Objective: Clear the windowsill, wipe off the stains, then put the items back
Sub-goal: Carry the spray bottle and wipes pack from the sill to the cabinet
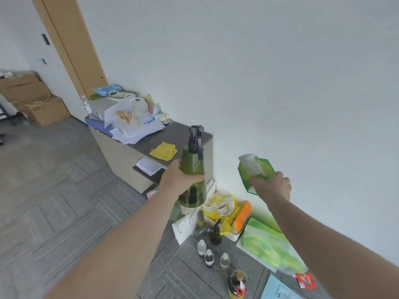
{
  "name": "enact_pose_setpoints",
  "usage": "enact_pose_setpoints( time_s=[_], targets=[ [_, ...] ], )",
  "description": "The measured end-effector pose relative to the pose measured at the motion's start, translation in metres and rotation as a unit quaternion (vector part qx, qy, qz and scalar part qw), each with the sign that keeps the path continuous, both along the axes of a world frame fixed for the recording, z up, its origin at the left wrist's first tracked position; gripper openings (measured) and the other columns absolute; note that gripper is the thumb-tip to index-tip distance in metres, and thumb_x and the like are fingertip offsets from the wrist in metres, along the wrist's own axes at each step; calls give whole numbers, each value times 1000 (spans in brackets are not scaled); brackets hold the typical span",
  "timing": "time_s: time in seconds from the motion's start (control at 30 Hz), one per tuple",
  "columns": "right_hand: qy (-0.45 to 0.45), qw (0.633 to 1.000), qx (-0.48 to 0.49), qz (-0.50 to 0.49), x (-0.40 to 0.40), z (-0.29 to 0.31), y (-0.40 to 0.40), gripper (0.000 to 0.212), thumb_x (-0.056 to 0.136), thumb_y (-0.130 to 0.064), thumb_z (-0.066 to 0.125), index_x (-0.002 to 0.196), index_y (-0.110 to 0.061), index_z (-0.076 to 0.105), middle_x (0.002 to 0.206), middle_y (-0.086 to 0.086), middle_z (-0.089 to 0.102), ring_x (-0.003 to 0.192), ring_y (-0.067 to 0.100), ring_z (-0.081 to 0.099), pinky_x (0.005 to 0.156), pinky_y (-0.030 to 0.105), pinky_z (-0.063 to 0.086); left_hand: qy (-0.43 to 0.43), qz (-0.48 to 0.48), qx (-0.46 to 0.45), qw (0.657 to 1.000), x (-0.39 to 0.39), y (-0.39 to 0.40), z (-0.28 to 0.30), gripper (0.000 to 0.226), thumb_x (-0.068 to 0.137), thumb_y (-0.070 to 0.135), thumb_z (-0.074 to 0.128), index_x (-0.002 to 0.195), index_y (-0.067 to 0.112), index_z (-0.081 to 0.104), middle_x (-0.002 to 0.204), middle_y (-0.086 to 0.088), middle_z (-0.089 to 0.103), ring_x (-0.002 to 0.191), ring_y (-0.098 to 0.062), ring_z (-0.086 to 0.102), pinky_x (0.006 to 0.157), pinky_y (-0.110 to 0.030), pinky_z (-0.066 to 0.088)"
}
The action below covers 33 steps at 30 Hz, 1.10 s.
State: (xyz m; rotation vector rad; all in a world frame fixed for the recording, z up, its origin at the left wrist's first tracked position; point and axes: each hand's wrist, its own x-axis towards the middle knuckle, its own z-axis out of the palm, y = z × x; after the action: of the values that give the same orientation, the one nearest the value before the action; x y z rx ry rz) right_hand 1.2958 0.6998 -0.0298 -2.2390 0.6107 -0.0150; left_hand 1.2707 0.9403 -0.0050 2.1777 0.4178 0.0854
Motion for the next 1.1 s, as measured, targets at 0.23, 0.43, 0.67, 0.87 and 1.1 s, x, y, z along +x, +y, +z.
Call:
enact_pose_setpoints(
  time_s=[0.23, 0.43, 0.67, 0.87, 1.1],
  targets=[
    [24, 999, 3, -34, 119, -7, 82, 63, 75, -40, 67, 122, -5, 44, 121, 13, 47, 120, 32, 42, 92, 48, 49, 25, -52, 15, 998, 137, 89, -10, 60, 61, 51, 82, 107, 25, 53, 99, 9, 63, 95, -20, 61, 86, -38, 52],
    [32, 999, -5, -33, 205, -11, 143, 59, 73, -42, 66, 117, -7, 47, 115, 10, 49, 116, 31, 47, 89, 46, 50, 30, -94, 48, 994, 248, 138, -12, 65, 64, 52, 80, 116, 23, 53, 98, 8, 60, 89, -17, 56, 75, -29, 44],
    [73, 994, -68, -36, 315, -30, 184, 55, 72, -47, 63, 113, -12, 51, 114, 6, 55, 115, 28, 47, 93, 40, 41, 42, -92, 42, 994, 355, 175, -26, 71, 56, 58, 79, 115, 25, 57, 106, 7, 67, 98, -19, 63, 84, -33, 51],
    [50, 998, 20, -38, 412, -45, 228, 61, 76, -40, 66, 121, -4, 47, 120, 13, 51, 121, 32, 40, 92, 40, 42, 62, -87, 73, 992, 436, 205, -34, 68, 53, 63, 76, 110, 31, 59, 102, 11, 68, 97, -16, 63, 87, -35, 53],
    [55, 996, 40, -57, 482, -69, 261, 58, 76, -36, 68, 117, -2, 46, 118, 16, 50, 120, 34, 39, 91, 41, 44, 60, -98, 59, 992, 519, 236, -53, 61, 63, 51, 80, 115, 26, 60, 108, 8, 69, 103, -19, 62, 89, -35, 52]
  ],
)
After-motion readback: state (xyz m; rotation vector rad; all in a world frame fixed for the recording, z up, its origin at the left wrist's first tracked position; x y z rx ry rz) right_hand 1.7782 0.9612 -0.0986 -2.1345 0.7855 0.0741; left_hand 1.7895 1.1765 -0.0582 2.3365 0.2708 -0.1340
